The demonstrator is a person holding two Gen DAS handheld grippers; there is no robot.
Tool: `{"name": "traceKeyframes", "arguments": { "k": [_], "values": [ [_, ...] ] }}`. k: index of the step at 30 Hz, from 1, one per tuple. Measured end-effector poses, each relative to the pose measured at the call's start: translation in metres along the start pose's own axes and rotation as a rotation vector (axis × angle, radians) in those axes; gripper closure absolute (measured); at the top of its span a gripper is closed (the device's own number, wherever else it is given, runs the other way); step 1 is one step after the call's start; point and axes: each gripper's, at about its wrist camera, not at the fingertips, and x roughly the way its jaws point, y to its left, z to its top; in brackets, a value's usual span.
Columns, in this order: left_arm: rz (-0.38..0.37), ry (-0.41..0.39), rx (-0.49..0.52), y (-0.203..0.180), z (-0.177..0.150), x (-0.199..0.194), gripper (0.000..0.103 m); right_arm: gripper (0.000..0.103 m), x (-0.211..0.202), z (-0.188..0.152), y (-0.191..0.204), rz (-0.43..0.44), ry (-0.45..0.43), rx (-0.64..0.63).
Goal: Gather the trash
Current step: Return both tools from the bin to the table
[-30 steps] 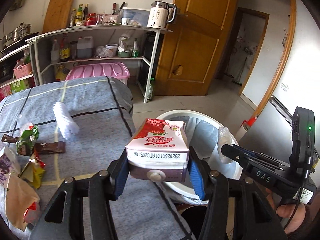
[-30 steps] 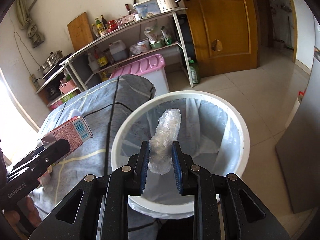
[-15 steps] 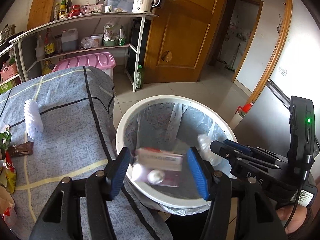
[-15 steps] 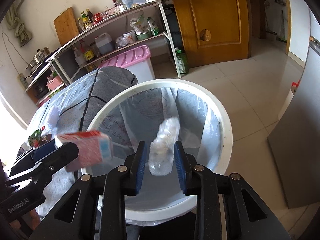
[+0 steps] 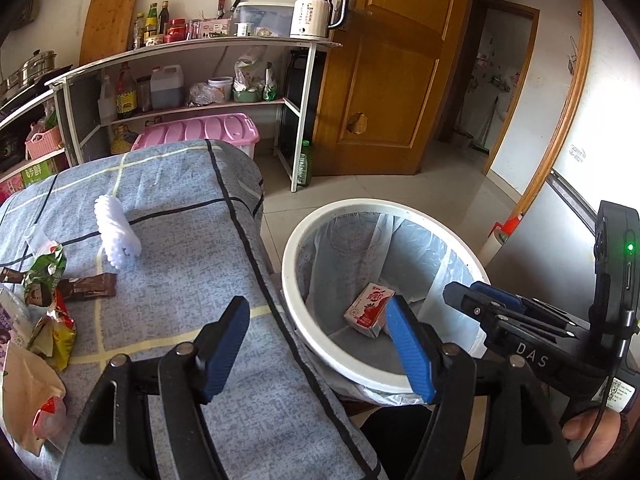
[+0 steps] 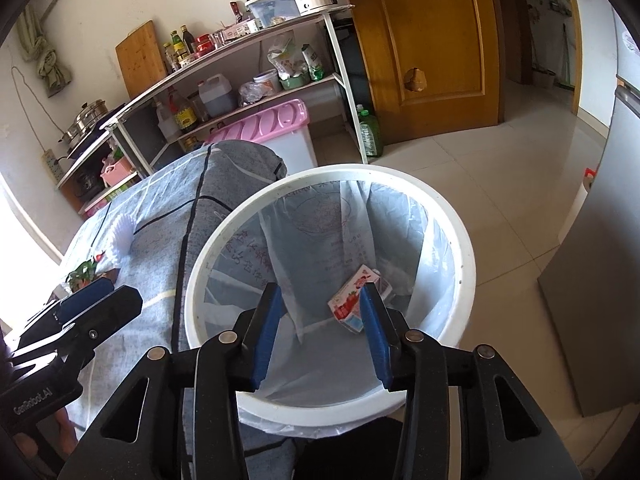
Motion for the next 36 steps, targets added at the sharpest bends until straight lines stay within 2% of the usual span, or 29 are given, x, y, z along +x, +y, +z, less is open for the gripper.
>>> {"name": "traceKeyframes", "arguments": {
  "k": [8, 16, 27, 36],
  "values": [
    [0.055, -0.045, -0.036, 0.029, -0.010, -0.034, 0.028, 0.059, -0.011, -0.009, 0.032, 0.040, -0.028, -0.032],
    [0.128, -0.090, -0.078, 0.064, -0.026, -0.068, 0.028, 0.054, -0.017, -0.021, 0.073, 0.127, -0.049, -0.088],
    [0.252, -0.137, -0.178, 0.125, -0.055, -0.111, 0.028, 0.052, -0.004, -0.046, 0.141, 0.241, 0.004, -0.214],
    [0.332, -0.124, -0.251, 0.172, -0.083, -0.129, 0.028, 0.052, 0.009, -0.062, 0.184, 0.299, 0.054, -0.291]
  ]
}}
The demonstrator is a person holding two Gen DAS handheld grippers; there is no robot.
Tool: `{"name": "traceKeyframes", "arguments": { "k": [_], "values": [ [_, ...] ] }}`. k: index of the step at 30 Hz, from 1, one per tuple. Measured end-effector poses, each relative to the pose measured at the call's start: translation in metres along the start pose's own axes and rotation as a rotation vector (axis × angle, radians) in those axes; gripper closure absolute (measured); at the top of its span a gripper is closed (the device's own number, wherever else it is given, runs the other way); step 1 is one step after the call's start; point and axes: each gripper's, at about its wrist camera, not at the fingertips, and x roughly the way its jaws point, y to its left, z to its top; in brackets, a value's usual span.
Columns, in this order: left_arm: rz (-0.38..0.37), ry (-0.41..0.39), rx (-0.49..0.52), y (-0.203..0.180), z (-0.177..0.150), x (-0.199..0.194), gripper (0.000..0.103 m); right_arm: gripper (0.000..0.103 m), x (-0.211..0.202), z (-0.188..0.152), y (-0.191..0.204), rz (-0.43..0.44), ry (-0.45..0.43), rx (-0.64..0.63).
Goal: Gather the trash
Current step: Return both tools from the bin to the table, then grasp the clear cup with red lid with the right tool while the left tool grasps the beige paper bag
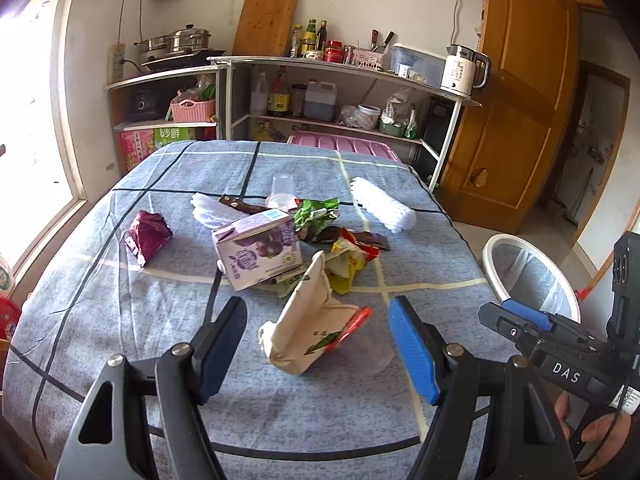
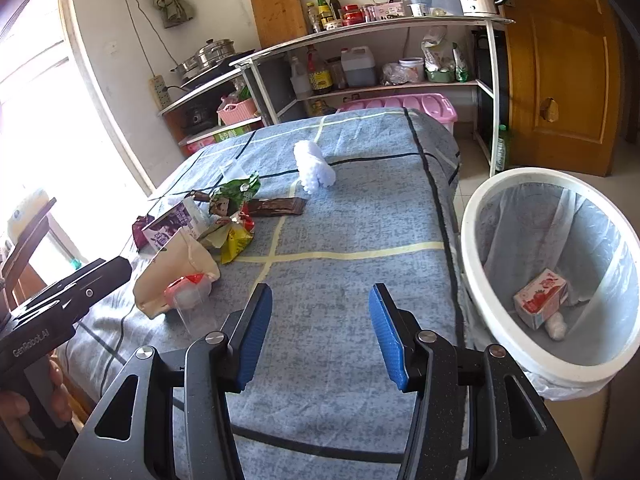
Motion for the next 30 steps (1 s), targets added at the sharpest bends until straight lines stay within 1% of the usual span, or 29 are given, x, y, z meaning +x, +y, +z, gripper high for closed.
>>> {"name": "traceKeyframes", "arguments": {
  "k": [2, 6, 9, 11, 14, 20, 25, 28, 30],
  "values": [
    [0.010, 0.017, -0.008, 0.009, -0.003, 0.003, 0.028, 0.051, 0.005, -0.001, 0.005, 0.006, 0.011, -0.014],
    [0.000, 0.042, -0.032, 0.025, -0.009, 0.009, 0.028, 0.051, 0.016, 0.000, 0.016, 0.016, 0.035, -0.039],
    [-0.011, 0.061, -0.032, 0.031, -0.012, 0.014, 0.028, 0.051, 0.025, -0.001, 0.026, 0.030, 0.058, -0.061],
    [-0.028, 0.072, -0.027, 0.033, -0.012, 0.018, 0.028, 0.051, 0.029, -0.001, 0.032, 0.053, 0.065, -0.076],
    [-0.008, 0.077, -0.025, 0.038, -0.013, 0.020, 0.028, 0.051, 0.036, -0.003, 0.044, 0.089, 0.085, -0.105],
    [-0.005, 0.072, -0.043, 0.049, -0.014, 0.018, 0.027, 0.051, 0.045, -0.010, 0.069, 0.158, 0.110, -0.182],
    [-0.009, 0.076, -0.060, 0.057, -0.013, 0.021, 0.028, 0.051, 0.059, -0.014, 0.090, 0.164, 0.148, -0.252],
    [-0.021, 0.083, -0.065, 0.059, -0.013, 0.023, 0.028, 0.051, 0.066, -0.015, 0.094, 0.151, 0.156, -0.261],
    [-0.031, 0.087, -0.068, 0.059, -0.012, 0.024, 0.028, 0.054, 0.068, -0.016, 0.093, 0.165, 0.159, -0.255]
  ]
}}
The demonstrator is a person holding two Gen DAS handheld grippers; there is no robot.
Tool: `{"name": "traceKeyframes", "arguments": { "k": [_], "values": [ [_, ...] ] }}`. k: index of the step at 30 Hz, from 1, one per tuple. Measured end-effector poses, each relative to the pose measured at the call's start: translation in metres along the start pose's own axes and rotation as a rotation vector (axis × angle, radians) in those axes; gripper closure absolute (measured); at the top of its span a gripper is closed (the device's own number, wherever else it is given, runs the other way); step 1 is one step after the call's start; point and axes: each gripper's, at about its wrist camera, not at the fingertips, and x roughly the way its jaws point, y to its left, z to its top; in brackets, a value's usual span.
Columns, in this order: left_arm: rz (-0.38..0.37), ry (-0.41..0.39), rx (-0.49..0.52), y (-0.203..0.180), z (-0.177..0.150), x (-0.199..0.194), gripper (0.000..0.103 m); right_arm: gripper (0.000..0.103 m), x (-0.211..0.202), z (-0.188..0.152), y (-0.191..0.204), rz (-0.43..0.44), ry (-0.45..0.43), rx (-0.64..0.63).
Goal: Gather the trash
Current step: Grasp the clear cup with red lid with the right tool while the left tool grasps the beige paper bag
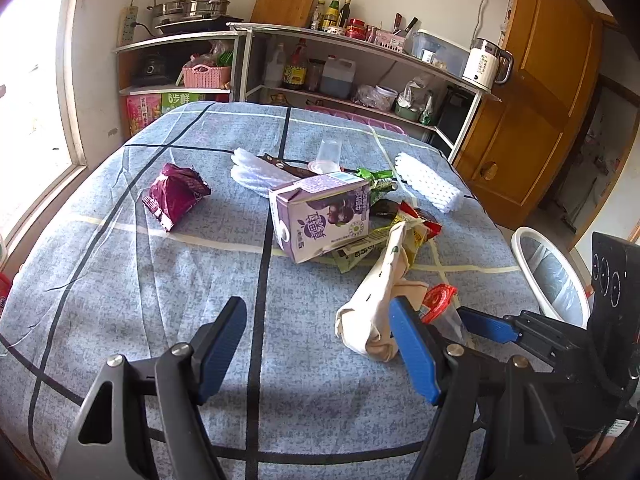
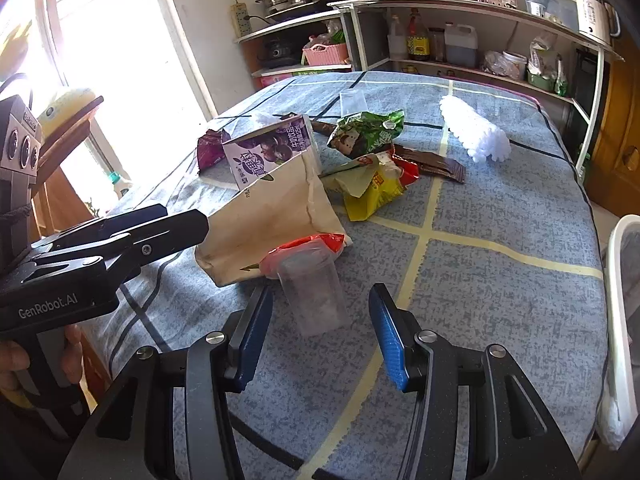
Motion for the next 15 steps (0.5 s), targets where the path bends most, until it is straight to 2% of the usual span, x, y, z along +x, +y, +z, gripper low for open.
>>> {"name": "traceKeyframes", "arguments": {
  "k": [2, 5, 12, 15],
  "values": [
    [-0.009, 0.002, -0.002, 0.000, 0.001, 0.001, 0.027, 0.065, 0.000, -0.001, -0.001, 0.002, 0.000, 0.006],
    [-0.025, 0.008, 0.002, -0.002, 0.003, 0.004, 0.027, 0.074, 0.000, -0.003, -0.007, -0.009, -0.001, 0.028],
    [-0.068, 0.031, 0.034, -0.012, 0.005, 0.015, 0.027, 0.075, -0.009, -0.007, -0.026, -0.055, -0.024, 0.096],
    [-0.027, 0.035, 0.085, -0.021, 0.005, 0.021, 0.028, 0.075, -0.013, -0.009, -0.032, -0.067, -0.030, 0.120]
  ]
}}
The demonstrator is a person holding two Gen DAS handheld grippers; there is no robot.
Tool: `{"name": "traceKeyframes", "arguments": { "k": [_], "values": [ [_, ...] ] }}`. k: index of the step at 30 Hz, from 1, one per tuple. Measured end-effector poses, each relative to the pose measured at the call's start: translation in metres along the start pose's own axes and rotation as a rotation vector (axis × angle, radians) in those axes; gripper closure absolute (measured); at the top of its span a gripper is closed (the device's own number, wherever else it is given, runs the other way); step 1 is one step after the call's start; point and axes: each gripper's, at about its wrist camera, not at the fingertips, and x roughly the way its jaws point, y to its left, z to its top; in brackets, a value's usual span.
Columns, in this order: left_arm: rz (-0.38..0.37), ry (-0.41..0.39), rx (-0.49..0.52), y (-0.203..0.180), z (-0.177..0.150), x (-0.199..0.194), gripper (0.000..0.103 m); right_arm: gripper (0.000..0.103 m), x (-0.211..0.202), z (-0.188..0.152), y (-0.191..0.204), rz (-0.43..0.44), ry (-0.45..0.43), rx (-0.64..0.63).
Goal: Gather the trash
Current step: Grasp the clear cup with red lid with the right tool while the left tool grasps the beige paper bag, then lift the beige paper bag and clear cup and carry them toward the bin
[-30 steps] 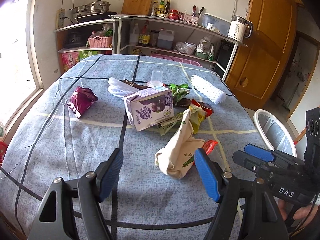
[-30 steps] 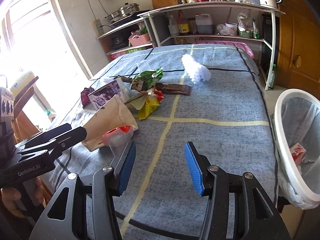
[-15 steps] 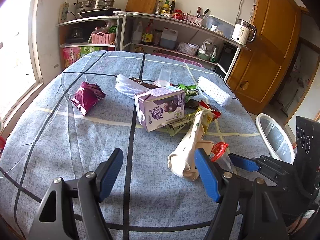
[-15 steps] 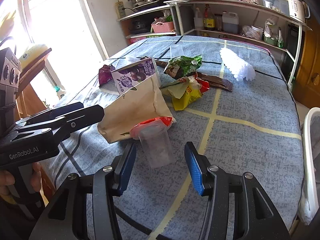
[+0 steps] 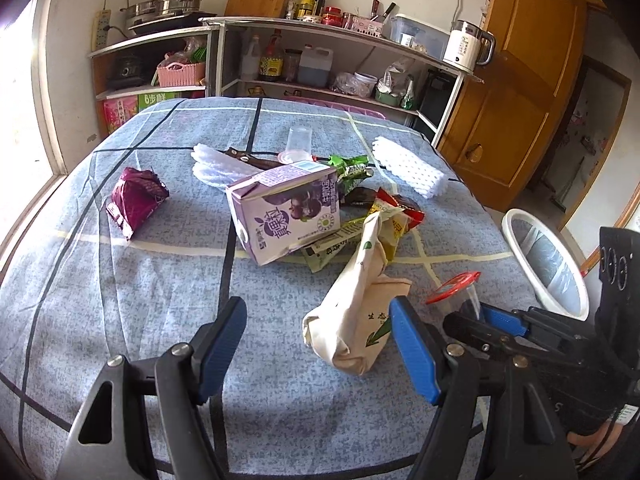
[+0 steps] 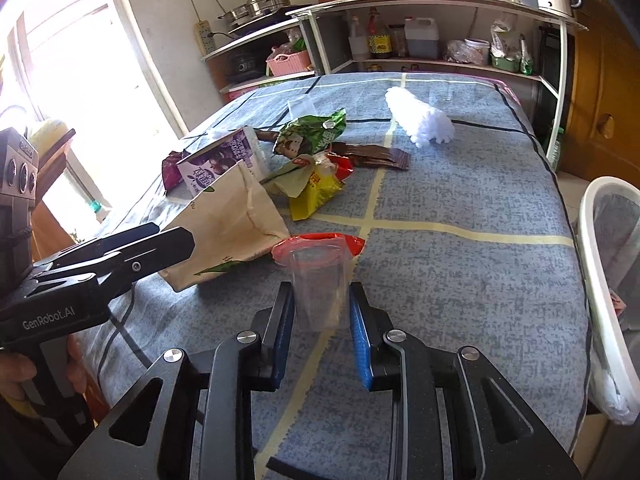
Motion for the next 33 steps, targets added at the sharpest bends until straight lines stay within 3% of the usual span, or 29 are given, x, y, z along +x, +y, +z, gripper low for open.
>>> {"name": "traceKeyframes", "arguments": {
  "k": [12, 17, 24, 33],
  "values": [
    [0.009, 0.078, 0.121, -0.025, -0.005, 0.026, 0.028, 0.075, -0.005, -0.003, -0.016, 0.000, -0.001, 0.061],
    [0.050, 0.091, 0.153, -0.029, -0.007, 0.031, 0.035, 0.075, -0.004, -0.002, -0.017, 0.006, -0.001, 0.067],
    [0.041, 0.088, 0.154, -0.032, -0.005, 0.031, 0.047, 0.075, -0.003, -0.002, -0.017, 0.012, -0.002, 0.069],
    [-0.017, 0.075, 0.083, -0.029, -0.003, 0.026, 0.058, 0.075, -0.005, -0.003, -0.018, 0.014, -0.007, 0.073]
  ]
}}
